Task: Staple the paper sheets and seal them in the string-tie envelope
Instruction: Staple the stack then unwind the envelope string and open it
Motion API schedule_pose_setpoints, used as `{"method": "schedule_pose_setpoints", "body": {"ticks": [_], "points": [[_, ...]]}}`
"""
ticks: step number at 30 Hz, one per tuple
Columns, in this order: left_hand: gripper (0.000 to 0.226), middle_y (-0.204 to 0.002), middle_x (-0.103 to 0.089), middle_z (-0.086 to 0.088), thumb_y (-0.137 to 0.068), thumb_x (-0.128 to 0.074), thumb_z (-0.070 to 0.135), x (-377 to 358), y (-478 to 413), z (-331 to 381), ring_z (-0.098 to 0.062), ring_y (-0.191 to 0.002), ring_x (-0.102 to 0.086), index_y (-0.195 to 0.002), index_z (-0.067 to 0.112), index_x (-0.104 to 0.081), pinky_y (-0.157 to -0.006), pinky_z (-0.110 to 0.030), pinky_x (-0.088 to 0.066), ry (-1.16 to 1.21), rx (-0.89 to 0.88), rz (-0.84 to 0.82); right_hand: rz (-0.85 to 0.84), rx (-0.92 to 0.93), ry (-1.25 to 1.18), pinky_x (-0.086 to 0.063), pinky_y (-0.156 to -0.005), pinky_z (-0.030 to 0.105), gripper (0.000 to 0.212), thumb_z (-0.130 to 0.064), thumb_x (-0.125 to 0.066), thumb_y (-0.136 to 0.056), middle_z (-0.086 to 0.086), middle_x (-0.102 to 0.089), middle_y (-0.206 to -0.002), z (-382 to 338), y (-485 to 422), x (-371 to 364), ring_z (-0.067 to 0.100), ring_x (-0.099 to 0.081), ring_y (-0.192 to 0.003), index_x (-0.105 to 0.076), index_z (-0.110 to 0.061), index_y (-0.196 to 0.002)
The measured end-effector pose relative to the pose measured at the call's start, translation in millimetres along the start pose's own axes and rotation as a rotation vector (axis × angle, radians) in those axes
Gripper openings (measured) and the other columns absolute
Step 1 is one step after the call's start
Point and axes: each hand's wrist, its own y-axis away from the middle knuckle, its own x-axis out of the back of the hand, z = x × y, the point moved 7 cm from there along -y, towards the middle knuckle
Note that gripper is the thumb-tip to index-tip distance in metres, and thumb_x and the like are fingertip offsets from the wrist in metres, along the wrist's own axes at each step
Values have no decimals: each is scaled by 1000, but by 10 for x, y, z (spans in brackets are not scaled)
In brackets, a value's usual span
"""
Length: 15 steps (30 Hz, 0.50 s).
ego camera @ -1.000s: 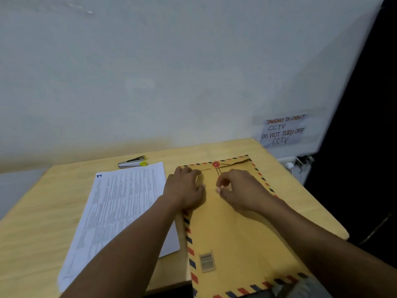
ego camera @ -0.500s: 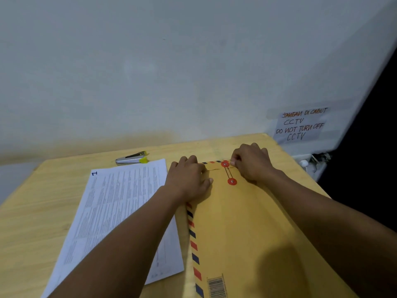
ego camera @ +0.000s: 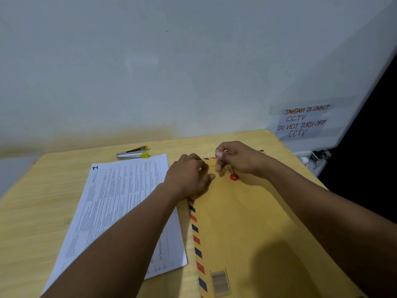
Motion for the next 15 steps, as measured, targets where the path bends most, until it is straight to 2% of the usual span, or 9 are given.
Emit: {"method": "schedule_pose_setpoints", "body": {"ticks": [2,3,5,7,9,10,12,13,15], "points": [[52,-139,-56,1,-95,-54,57,1,12,10,-22,-127,-47,-133,23,-64,-100,-42,-46,14,14,-11,43,-42,-126,-45,-59,32,18,-19,-41,-107,5,-55,-64,122,191,33,21,-55,-63,-53,-11,-97],[52,-141,-55,0,-96,-53,56,2,20,20,-23,-129,-46,-135,23,-63,-102,-42,-46,18,19,-15,95,-72,-99,-42,-58,29,18,-21,-42,-107,2,-50,-63,195,258,67,18,-50,-60,-54,-11,-98],[52,-143,-53,-1,-97,-53,54,-3,45,36,-23,-131,-45,-138,22,-61,-104,-42,-45,21,28,-19,232,-118,84,-38,-59,28,17,-27,-50,-103,-3,-54,-68,342,327,181,14,-50,-63,-59,-13,-101],[53,-144,-52,-1,-97,-53,54,-10,58,44,-23,-132,-44,-139,22,-59,-104,-42,-44,19,34,-27,326,-135,251,-39,-63,29,20,-34,-62,-96,-3,-61,-85,453,328,324,15,-56,-78,-61,-16,-106],[54,-144,-52,-1,-97,-53,54,-17,51,47,-23,-132,-44,-140,21,-58,-104,-43,-45,17,38,-36,336,-156,523,-44,-71,30,25,-36,-68,-90,0,-59,-103,527,265,452,20,-57,-93,-63,-20,-109],[54,-144,-52,-1,-97,-53,54,-19,43,48,-23,-132,-44,-140,21,-58,-104,-43,-45,15,39,-42,333,-162,683,-48,-74,33,21,-32,-68,-90,2,-59,-106,548,206,512,23,-58,-94,-64,-20,-106],[53,-143,-52,-1,-97,-54,54,-23,23,45,-23,-131,-44,-138,21,-60,-104,-43,-45,10,37,-52,340,-143,953,-53,-72,37,7,-17,-63,-90,8,-63,-101,483,79,603,28,-61,-86,-65,-15,-96],[52,-143,-52,-1,-96,-55,54,-22,14,42,-23,-131,-45,-137,22,-60,-103,-44,-46,10,35,-54,345,-125,1031,-53,-69,37,7,-11,-60,-89,9,-63,-97,422,3,635,29,-61,-83,-65,-14,-93],[52,-141,-53,-1,-95,-56,55,-15,-7,29,-23,-129,-46,-137,23,-60,-103,-44,-47,15,31,-53,335,-108,1053,-53,-67,37,12,-7,-57,-87,9,-62,-95,301,-154,692,29,-62,-82,-65,-13,-94]]}}
